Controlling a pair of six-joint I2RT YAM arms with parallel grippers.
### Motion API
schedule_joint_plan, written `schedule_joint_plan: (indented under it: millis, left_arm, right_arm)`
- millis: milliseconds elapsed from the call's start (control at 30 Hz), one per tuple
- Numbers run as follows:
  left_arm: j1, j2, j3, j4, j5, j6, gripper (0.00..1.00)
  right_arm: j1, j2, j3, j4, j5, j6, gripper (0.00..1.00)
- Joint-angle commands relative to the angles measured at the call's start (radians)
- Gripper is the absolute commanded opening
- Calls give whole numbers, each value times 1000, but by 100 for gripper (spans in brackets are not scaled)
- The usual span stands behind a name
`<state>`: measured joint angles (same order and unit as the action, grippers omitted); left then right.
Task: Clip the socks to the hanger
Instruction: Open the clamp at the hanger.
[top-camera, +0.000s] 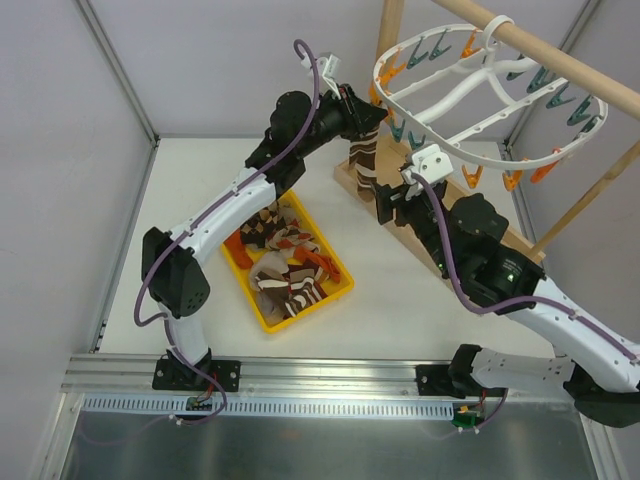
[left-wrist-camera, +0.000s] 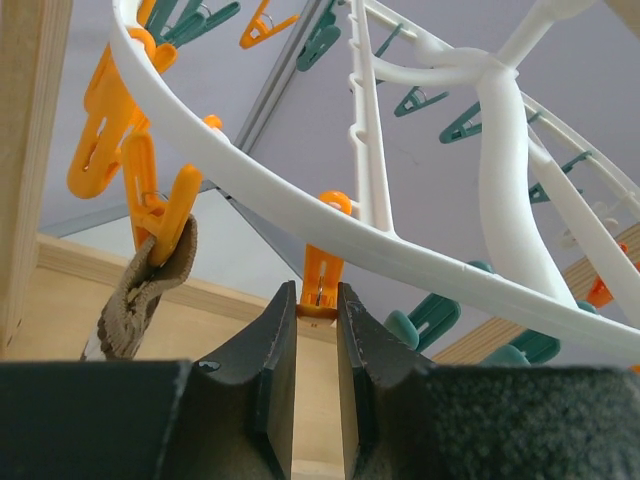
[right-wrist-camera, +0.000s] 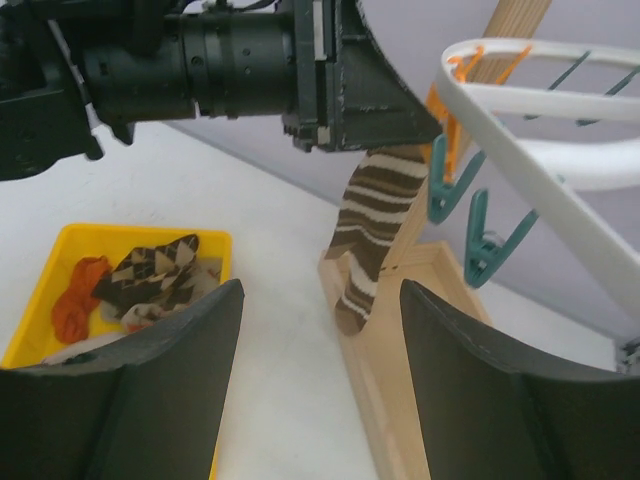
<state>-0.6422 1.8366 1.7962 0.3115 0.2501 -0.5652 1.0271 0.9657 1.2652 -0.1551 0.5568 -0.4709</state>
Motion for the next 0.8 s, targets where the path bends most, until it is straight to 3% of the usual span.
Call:
schedule_joint_plan:
  millis: [0, 233, 533, 767]
  left_arm:
    - [-11, -80, 52, -69, -66, -16, 0]
    - [-57, -123, 68, -130, -173, -30, 0]
    - [-86, -134, 75, -158, -228, -64, 0]
    - [-109, -137, 81, -175, -276, -67, 0]
  right_arm:
    - [-2, 33, 56, 96, 71, -142, 68]
    - [-47, 65, 26, 196, -67, -322, 70]
    - [-237, 84, -30, 238, -317, -319, 63]
    - [-354, 31, -170, 403, -480, -314, 60]
